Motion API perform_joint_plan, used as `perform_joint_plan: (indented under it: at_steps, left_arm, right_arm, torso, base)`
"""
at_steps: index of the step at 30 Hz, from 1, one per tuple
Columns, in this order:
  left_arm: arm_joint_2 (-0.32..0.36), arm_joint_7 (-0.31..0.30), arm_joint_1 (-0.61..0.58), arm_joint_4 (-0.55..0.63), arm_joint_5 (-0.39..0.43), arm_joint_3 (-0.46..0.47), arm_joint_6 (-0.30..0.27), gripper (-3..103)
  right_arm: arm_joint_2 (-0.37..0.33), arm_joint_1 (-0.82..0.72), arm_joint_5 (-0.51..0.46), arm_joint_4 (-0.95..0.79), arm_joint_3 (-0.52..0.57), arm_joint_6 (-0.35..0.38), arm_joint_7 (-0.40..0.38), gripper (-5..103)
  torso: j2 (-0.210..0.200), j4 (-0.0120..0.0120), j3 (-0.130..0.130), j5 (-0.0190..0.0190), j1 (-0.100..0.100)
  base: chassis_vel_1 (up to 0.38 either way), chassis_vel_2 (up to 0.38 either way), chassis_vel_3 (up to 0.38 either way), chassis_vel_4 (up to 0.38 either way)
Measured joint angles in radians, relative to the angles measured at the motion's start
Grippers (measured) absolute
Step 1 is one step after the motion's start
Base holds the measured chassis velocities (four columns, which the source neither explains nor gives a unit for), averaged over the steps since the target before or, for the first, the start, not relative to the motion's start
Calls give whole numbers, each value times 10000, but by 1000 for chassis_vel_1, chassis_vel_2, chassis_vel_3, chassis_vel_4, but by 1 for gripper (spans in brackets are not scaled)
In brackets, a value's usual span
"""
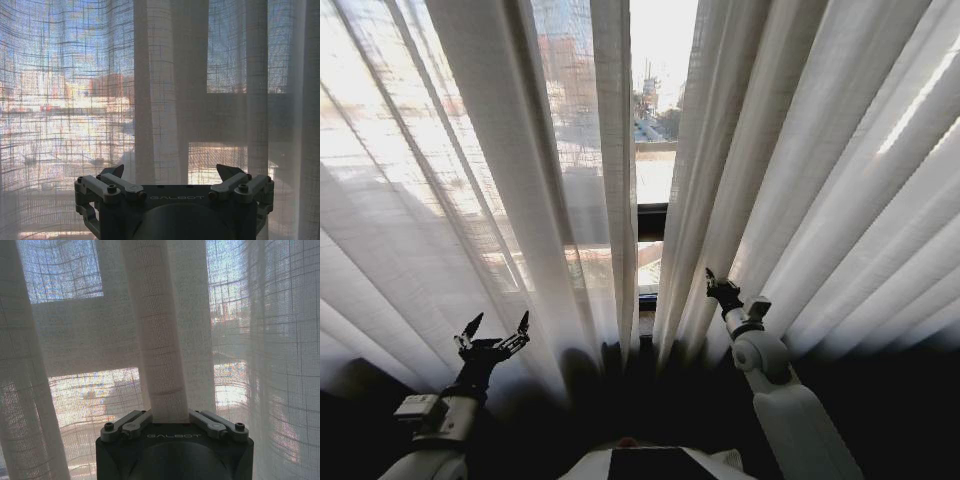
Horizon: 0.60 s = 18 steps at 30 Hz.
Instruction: Open the curtains by pulling them apart, changing their state from closed to fully open.
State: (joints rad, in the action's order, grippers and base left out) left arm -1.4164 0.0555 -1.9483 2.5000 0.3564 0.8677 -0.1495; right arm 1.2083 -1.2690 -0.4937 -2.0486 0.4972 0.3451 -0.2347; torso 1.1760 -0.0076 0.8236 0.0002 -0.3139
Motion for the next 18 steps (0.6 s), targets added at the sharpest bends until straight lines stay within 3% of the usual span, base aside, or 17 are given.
perform_joint_plan:
  at_steps: [3, 18]
  left_arm:
    - [-70, 1, -46, 0, -1, 1, 79, 100]
    - [-22, 1, 39, 0, 6, 1, 106, 100]
  right_arm:
    - [25, -88, 14, -45, 4, -21, 10, 1]
    - [45, -129, 43, -114, 60, -109, 33, 0]
  torso:
    - [0, 0, 0, 1, -1]
    - [1, 0, 0, 1, 0]
  base:
    - [0, 0, 0, 0]
    - [0, 0, 0, 0]
